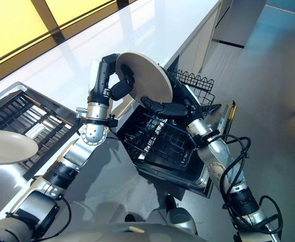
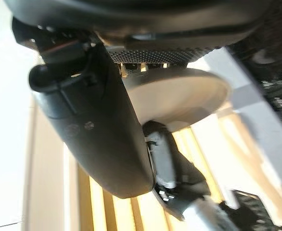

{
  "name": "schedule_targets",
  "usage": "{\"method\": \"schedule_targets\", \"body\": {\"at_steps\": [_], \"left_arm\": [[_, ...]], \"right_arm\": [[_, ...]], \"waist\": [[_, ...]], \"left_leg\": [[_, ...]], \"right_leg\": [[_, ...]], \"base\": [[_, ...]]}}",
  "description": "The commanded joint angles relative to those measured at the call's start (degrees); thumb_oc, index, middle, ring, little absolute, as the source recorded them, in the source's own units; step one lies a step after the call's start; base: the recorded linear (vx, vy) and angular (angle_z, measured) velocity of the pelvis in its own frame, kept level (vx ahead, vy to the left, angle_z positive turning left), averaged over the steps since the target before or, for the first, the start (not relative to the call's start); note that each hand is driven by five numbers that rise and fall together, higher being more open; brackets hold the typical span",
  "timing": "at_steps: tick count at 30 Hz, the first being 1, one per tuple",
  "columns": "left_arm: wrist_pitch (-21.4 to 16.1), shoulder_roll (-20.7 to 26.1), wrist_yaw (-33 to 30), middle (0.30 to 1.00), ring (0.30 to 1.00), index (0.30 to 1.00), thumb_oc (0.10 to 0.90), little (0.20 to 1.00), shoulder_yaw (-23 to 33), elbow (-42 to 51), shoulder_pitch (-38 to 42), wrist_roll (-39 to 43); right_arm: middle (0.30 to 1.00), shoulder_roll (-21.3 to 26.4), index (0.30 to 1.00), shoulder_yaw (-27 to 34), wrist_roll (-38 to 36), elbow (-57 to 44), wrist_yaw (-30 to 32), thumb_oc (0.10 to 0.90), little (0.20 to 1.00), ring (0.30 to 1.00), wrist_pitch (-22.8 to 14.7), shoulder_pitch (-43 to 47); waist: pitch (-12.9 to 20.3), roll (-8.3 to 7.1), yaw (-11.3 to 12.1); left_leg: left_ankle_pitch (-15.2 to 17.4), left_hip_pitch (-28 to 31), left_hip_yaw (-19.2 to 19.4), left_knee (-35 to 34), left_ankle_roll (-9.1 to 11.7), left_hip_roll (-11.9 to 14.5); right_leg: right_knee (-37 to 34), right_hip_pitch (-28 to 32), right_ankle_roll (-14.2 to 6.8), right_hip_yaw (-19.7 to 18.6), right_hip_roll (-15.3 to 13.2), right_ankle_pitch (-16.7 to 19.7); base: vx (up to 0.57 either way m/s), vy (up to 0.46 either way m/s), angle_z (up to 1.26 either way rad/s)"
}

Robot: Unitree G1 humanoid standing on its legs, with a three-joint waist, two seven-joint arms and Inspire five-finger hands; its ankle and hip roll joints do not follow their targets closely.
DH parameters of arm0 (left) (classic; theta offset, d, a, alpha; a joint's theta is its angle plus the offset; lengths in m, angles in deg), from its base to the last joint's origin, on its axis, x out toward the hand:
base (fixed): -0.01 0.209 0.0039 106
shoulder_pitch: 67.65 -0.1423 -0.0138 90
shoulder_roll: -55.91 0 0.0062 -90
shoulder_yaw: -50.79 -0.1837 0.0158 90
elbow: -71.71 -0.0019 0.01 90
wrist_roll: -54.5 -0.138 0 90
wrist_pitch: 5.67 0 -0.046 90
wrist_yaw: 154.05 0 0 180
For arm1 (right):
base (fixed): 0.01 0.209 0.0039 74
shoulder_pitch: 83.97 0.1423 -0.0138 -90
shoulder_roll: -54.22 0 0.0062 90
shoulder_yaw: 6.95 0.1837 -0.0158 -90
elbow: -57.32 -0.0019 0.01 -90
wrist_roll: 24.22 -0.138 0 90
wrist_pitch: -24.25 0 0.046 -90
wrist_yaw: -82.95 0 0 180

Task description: Pick up plates and place into dishwasher.

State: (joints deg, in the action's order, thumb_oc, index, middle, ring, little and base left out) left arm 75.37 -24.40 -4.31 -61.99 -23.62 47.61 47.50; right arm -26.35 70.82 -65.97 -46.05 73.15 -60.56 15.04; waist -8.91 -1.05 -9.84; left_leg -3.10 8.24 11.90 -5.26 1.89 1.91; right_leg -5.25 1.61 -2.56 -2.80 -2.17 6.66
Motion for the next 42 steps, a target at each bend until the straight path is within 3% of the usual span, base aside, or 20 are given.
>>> {"method": "schedule_targets", "body": {"at_steps": [1, 3, 4, 5, 11, 28, 29, 30, 42], "left_arm": [[-4.3, 2.5, -3.7, 0.300, 0.300, 0.300, 0.100, 0.200, 0.3, 2.3, 9.1, -2.6], [-4.6, 2.6, -3.6, 0.300, 0.300, 0.300, 0.100, 0.200, 0.6, 2.5, 8.8, -2.6], [-4.7, 2.6, -3.7, 0.300, 0.300, 0.300, 0.100, 0.200, 0.6, 2.6, 8.8, -2.7], [-4.6, 2.4, -3.6, 0.300, 0.300, 0.300, 0.100, 0.200, 0.5, 2.6, 8.9, -2.8], [-4.1, 1.2, -3.6, 0.300, 0.300, 0.300, 0.100, 0.200, 0.4, 2.4, 8.5, -3.6], [-3.6, 0.3, -2.5, 0.300, 0.300, 0.300, 0.100, 0.200, -0.1, 1.3, 7.0, -2.0], [-3.7, 0.3, -2.6, 0.568, 0.568, 0.568, 0.413, 0.513, -0.2, 1.1, 6.9, -2.0], [-3.4, 0.2, -2.0, 0.900, 0.900, 0.900, 0.800, 0.900, -0.2, 1.0, 6.9, -1.3], [1.4, 5.9, 10.3, 0.900, 0.900, 0.900, 0.800, 0.900, 2.2, 7.7, 4.9, 6.8]], "right_arm": [[0.900, 0.7, 0.900, 0.9, 1.9, -2.9, -1.9, 0.800, 0.900, 0.900, -3.8, 2.3], [0.900, 1.0, 0.900, 1.2, 1.6, -2.7, -1.6, 0.800, 0.900, 0.900, -5.2, 2.0], [0.542, 0.9, 0.542, 1.3, 1.3, -2.7, -1.0, 0.383, 0.483, 0.542, -6.2, 2.0], [0.300, 0.7, 0.300, 1.4, 1.1, -2.3, -0.6, 0.100, 0.200, 0.300, -7.1, 2.4], [0.300, -2.0, 0.300, 1.7, 1.5, -2.5, 2.4, 0.100, 0.200, 0.300, -10.0, 3.0], [0.300, -2.5, 0.300, 2.1, 1.1, -2.5, 3.8, 0.100, 0.200, 0.300, -11.2, 3.5], [0.300, -2.5, 0.300, 2.2, 1.2, -2.4, 3.8, 0.100, 0.200, 0.300, -11.2, 3.6], [0.300, -2.5, 0.300, 2.2, 1.4, -2.2, 3.9, 0.100, 0.200, 0.300, -11.3, 3.6], [0.300, 1.7, 0.300, 6.8, 9.5, -0.8, 8.3, 0.100, 0.200, 0.300, -14.2, 1.8]], "waist": [[4.8, -1.09, -0.7], [4.7, -1.13, -0.7], [4.6, -1.09, -0.7], [4.6, -1.09, -0.7], [4.5, -0.77, -0.5], [4.4, -0.66, -0.2], [4.5, -0.69, -0.1], [4.5, -0.73, -0.1], [4.0, -0.22, 0.9]], "left_leg": [[2.1, 0.5, -3.1, 0.3, -1.7, -1.6], [2.0, 0.5, -3.1, 0.3, -1.8, -1.6], [2.0, 0.5, -3.1, 0.3, -1.8, -1.6], [2.1, 0.5, -3.2, 0.3, -1.9, -1.7], [2.2, 0.7, -3.3, 0.3, -2.0, -1.8], [2.4, 0.9, -2.9, 0.3, -2.1, -1.7], [2.4, 0.9, -3.0, 0.3, -2.1, -1.7], [2.4, 0.9, -3.0, 0.3, -2.1, -1.8], [2.4, 0.7, -3.7, 0.3, -1.9, -1.9]], "right_leg": [[0.3, 3.6, -1.8, 3.3, 1.8, -1.6], [0.3, 3.6, -1.8, 3.3, 1.8, -1.5], [0.3, 3.6, -1.8, 3.3, 1.9, -1.5], [0.3, 3.7, -1.7, 3.2, 1.9, -1.5], [0.2, 3.8, -1.8, 2.9, 2.0, -1.7], [0.2, 4.0, -1.8, 3.3, 2.0, -1.9], [0.2, 4.0, -1.8, 3.3, 2.0, -2.0], [0.2, 4.1, -1.8, 3.3, 2.0, -2.0], [0.2, 4.1, -2.3, 4.0, 1.7, -1.8]], "base": [[0.00, 0.000, 0.00], [0.00, 0.000, 0.00], [0.00, 0.000, 0.00], [0.00, 0.000, 0.00], [0.00, 0.000, 0.00], [0.00, 0.000, 0.00], [0.00, 0.000, 0.00], [0.00, 0.000, 0.00], [0.00, 0.000, 0.00]]}}
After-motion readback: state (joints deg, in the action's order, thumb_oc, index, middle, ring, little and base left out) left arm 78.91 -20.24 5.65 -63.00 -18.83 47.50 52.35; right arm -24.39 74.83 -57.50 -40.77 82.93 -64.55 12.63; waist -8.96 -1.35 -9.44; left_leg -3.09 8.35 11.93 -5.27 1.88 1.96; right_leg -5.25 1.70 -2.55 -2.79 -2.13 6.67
